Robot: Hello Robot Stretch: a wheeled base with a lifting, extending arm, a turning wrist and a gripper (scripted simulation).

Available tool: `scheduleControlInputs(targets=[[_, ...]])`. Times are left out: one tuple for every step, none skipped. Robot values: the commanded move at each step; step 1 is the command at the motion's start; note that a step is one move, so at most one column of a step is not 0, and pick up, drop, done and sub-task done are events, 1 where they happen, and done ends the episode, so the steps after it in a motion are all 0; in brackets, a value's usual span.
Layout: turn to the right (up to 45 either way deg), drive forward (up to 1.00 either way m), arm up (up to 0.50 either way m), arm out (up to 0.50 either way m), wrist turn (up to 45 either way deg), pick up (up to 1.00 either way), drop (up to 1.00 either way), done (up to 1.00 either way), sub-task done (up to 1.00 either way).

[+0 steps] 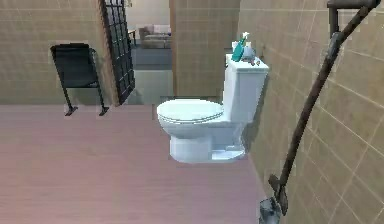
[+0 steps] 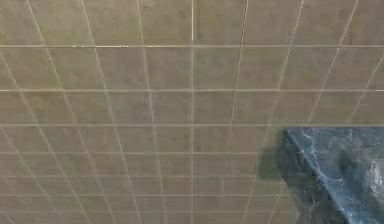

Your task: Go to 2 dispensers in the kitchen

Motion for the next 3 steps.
scheduleControlInputs(targets=[[-45.0,0.00,0.00,0.00,0.0,0.00,0.00,0.00,0.00],[-9.0,0.00,0.00,0.00,0.0,0.00,0.00,0.00,0.00],[-3.0,0.00,0.00,0.00,0.0,0.00,0.00,0.00,0.00]])
